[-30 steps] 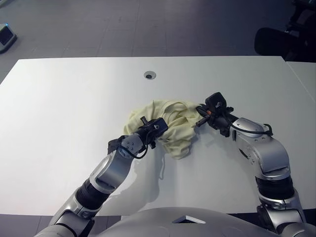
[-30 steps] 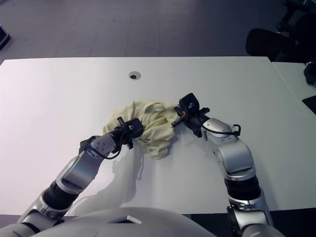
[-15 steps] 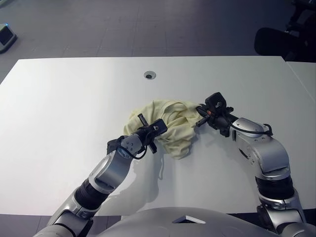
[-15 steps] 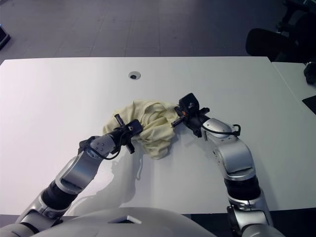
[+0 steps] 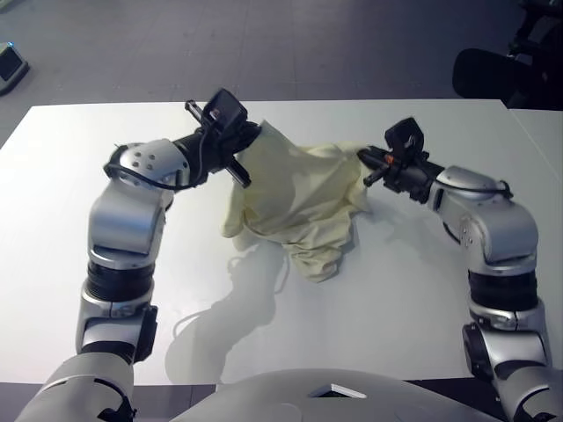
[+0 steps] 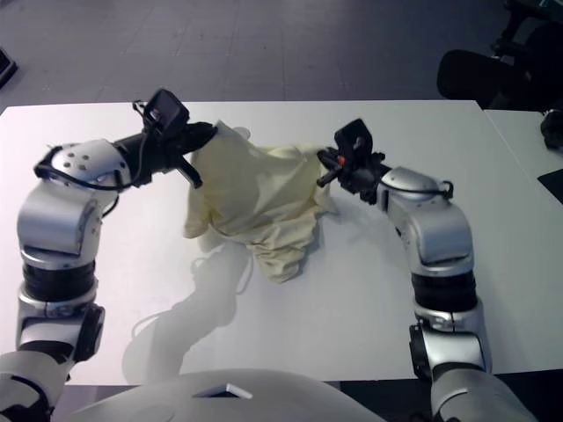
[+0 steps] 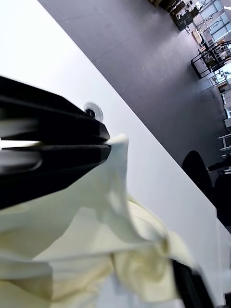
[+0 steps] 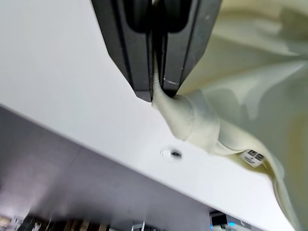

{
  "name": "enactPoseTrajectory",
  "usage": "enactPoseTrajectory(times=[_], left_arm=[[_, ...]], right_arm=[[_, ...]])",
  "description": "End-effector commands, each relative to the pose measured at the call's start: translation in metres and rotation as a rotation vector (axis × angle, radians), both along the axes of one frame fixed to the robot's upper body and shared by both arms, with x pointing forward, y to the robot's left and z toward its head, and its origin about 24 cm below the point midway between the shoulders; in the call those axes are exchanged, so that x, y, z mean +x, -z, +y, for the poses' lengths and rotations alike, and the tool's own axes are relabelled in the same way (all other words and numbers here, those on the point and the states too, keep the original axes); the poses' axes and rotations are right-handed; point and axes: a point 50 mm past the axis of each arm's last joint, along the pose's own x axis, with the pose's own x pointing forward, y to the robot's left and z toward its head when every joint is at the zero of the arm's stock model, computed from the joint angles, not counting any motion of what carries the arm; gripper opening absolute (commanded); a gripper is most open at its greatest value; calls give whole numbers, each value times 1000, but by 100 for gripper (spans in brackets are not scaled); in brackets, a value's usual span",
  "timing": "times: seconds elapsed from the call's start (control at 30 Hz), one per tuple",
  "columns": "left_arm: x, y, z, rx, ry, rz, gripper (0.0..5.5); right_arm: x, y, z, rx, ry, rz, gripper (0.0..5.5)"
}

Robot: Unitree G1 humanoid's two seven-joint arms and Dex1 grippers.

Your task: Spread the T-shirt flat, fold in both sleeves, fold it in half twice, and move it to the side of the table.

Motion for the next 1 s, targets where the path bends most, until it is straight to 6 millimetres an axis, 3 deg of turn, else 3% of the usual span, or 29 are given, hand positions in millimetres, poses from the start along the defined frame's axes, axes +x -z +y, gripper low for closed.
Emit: enactPoseTrajectory(times=[0.03, 0.23, 0.37, 0.57, 0.83, 1.0], left_arm=[[18, -17, 16, 20, 5, -32, 2], [45, -43, 25, -71, 85, -86, 2], [51, -55, 32, -74, 182, -76, 2], [57, -69, 52, -30, 291, -29, 2], [64, -96, 70, -64, 359, -46, 2], [90, -84, 63, 87, 243, -24, 2]], right_arm=[[21, -32, -11, 100, -23, -28, 0], [36, -59, -15, 182, -186, 44, 0], [39, -77, -19, 185, -298, 83, 0], [44, -111, -34, 335, -435, 156, 0], [40, -115, -46, 291, -572, 226, 0], [67, -103, -41, 145, -475, 206, 0]])
